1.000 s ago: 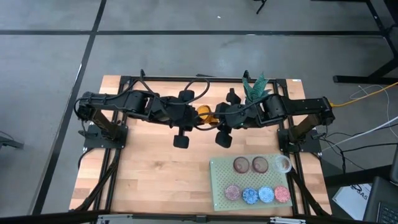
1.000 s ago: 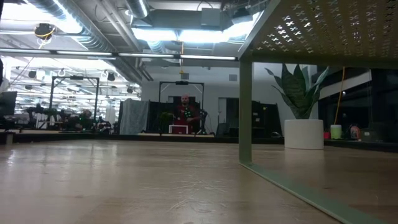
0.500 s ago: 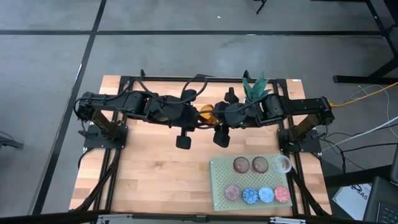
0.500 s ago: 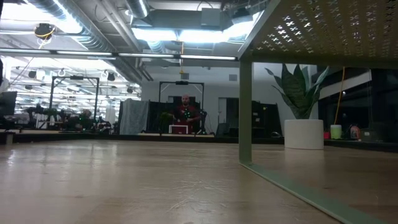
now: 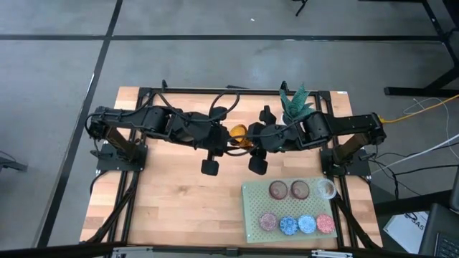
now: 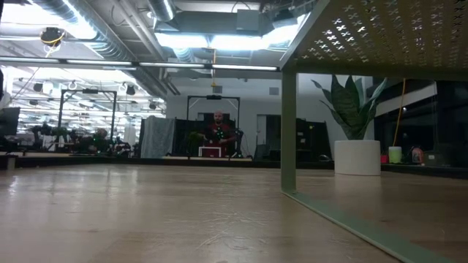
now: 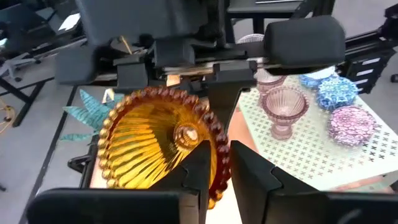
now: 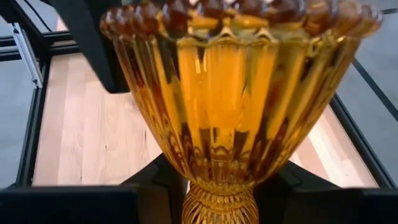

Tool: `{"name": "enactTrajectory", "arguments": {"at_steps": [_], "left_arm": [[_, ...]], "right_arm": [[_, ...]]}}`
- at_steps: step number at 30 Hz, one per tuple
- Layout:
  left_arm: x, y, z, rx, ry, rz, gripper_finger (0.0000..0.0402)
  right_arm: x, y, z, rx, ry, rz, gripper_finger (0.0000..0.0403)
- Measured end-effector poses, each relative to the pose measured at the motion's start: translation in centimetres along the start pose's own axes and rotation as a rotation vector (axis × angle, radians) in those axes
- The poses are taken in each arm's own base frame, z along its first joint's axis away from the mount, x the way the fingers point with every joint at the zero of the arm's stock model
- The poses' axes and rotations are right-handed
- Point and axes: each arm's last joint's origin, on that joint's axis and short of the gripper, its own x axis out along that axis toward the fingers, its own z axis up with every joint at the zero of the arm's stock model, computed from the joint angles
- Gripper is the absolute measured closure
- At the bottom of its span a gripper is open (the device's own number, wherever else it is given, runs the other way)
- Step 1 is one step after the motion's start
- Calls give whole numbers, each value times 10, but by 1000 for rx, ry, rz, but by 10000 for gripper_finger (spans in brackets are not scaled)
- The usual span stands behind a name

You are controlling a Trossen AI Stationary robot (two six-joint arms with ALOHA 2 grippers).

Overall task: Pick & Place candle stick holders
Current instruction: Put the brown glass candle holder on the shelf

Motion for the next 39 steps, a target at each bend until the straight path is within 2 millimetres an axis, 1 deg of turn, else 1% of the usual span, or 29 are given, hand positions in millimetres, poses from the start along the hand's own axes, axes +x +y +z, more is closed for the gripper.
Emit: {"name": "enactTrajectory", "arguments": {"at_steps": [5,8,11,14,18,20,25,30,34,39], "left_arm": [[-2,-2,0,5,-1,19,328],[-13,-2,2,-8,-18,21,310],[-24,-1,4,-15,-45,31,289],[-31,-3,5,-21,-57,36,273],[-37,-7,6,-28,-73,18,262],[-38,-10,6,-51,-77,11,261],[-40,-16,7,-121,-81,-11,260],[-38,-25,5,-196,-69,-37,263],[-33,-35,0,-237,-45,-60,262],[-25,-51,-8,-240,-8,-91,261]], "right_arm": [[-9,7,-4,7,3,19,274],[-21,8,-9,6,14,16,274],[-36,9,-10,0,-13,33,274],[-49,12,-14,-14,-28,47,274],[-61,20,-19,-38,-48,60,274],[-64,26,-26,-39,-49,67,274],[-68,41,-43,-42,-63,79,274],[-69,56,-59,-36,-120,155,274],[-62,68,-72,-35,-196,222,274],[-46,85,-86,-57,-303,286,274]]}}
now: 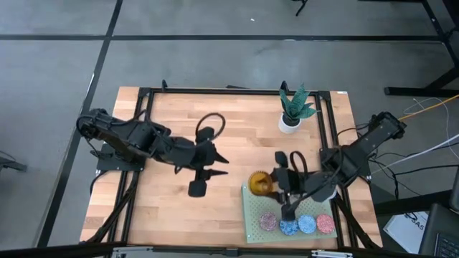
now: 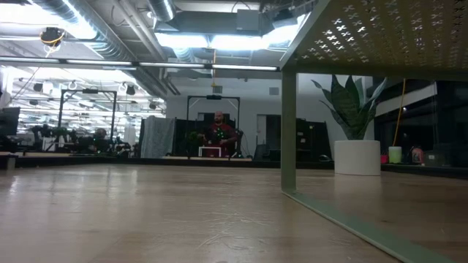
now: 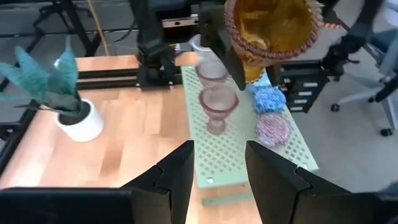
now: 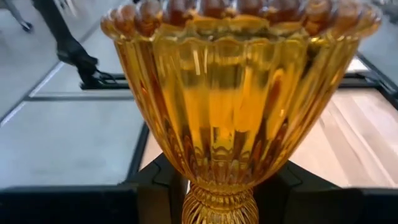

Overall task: Pick & Place candle stick holders
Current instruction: Put the brown glass candle holder on the shelf

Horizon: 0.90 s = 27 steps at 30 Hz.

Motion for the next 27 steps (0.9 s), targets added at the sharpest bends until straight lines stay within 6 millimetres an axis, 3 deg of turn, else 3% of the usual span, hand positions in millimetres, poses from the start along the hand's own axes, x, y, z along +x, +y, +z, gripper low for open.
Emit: {"name": "enactTrajectory", "arguments": {"at_steps": [6,9,12,27], "left_arm": [[-13,-15,-2,105,-20,-57,261],[-28,-15,0,107,-73,-78,261],[-31,-12,-5,101,-125,-82,261],[-7,16,-99,-148,-439,-124,261]], "right_arm": [[5,7,-11,-20,-37,35,274],[4,8,-10,-18,-44,45,274],[1,8,-9,-21,-49,51,274],[-1,8,-4,-20,-88,62,274]]}}
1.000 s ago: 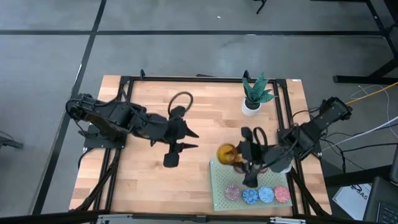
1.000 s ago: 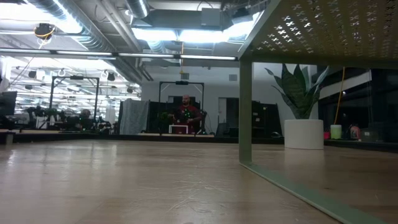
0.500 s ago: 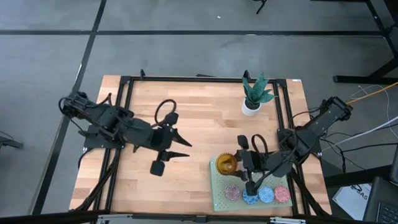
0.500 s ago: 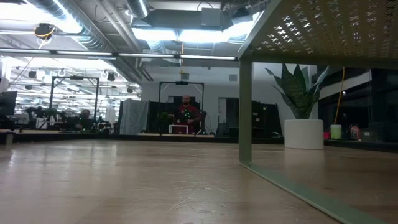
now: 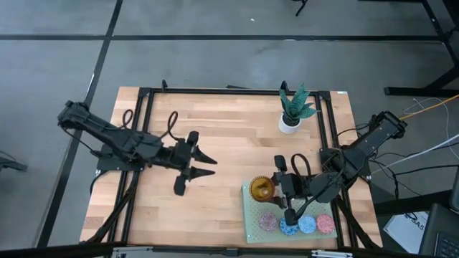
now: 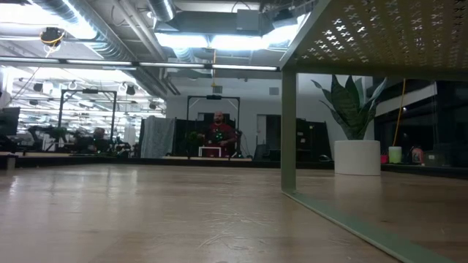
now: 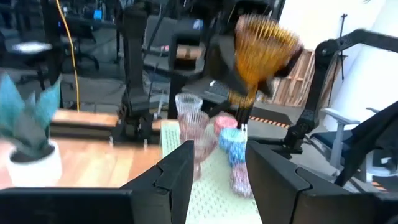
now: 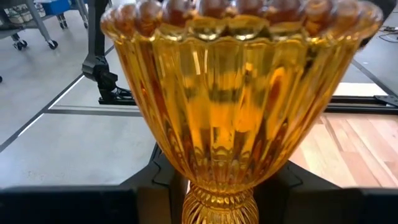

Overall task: Pick & Place candle stick holders
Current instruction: Put the brown glass candle holder on the shelf

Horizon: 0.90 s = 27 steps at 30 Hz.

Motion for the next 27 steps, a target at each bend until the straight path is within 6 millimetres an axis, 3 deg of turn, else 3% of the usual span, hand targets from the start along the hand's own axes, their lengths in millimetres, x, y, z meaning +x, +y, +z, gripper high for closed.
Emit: {"name": "enactTrajectory", "arguments": {"at_steps": [5,9,15,20,27], "left_arm": [[-11,7,-16,-38,9,4,261],[-33,15,-19,-36,-33,46,261],[-58,31,-46,-106,-120,124,261],[-53,31,-53,-109,-143,121,261],[-41,34,-77,122,46,212,261]], "right_arm": [[0,1,-1,-3,10,18,274],[-1,3,-1,-4,12,32,274],[-1,2,-1,28,11,31,274],[1,-1,0,52,11,22,274],[1,-1,1,36,5,25,274]]}}
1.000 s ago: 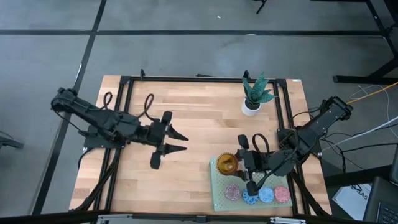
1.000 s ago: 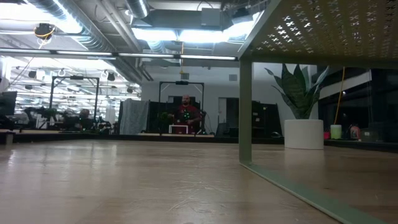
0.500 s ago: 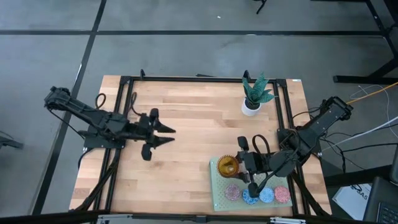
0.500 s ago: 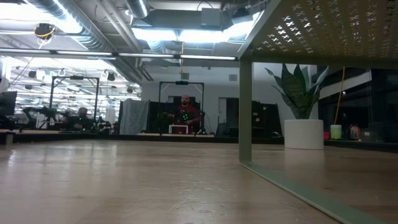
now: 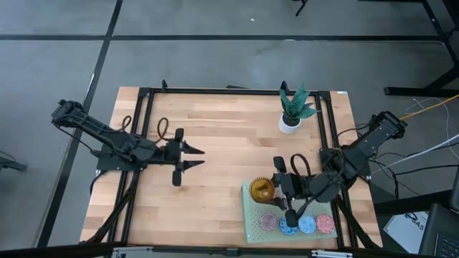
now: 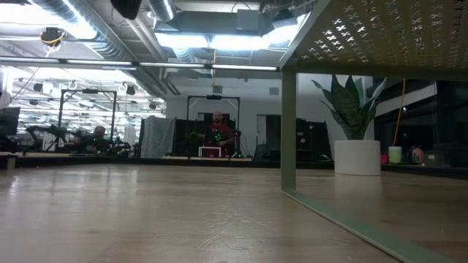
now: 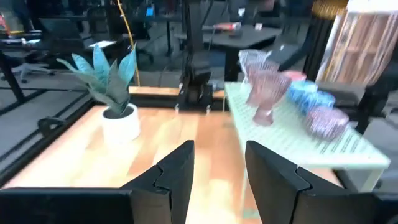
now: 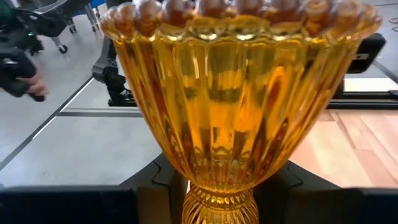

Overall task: Pick & Place candle stick holders
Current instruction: Put the brown glass candle holder on the shelf

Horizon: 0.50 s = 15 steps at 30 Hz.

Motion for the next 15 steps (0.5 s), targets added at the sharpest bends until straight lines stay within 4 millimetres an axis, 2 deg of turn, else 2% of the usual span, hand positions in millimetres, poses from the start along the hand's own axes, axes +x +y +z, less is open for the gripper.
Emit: {"name": "enactTrajectory", "arguments": {"at_steps": [5,15], "left_arm": [[-2,2,-6,41,59,11,261],[-2,0,-3,19,44,-55,261]], "right_arm": [[0,0,0,0,0,-1,274],[0,-1,0,-38,-4,-25,274]]}}
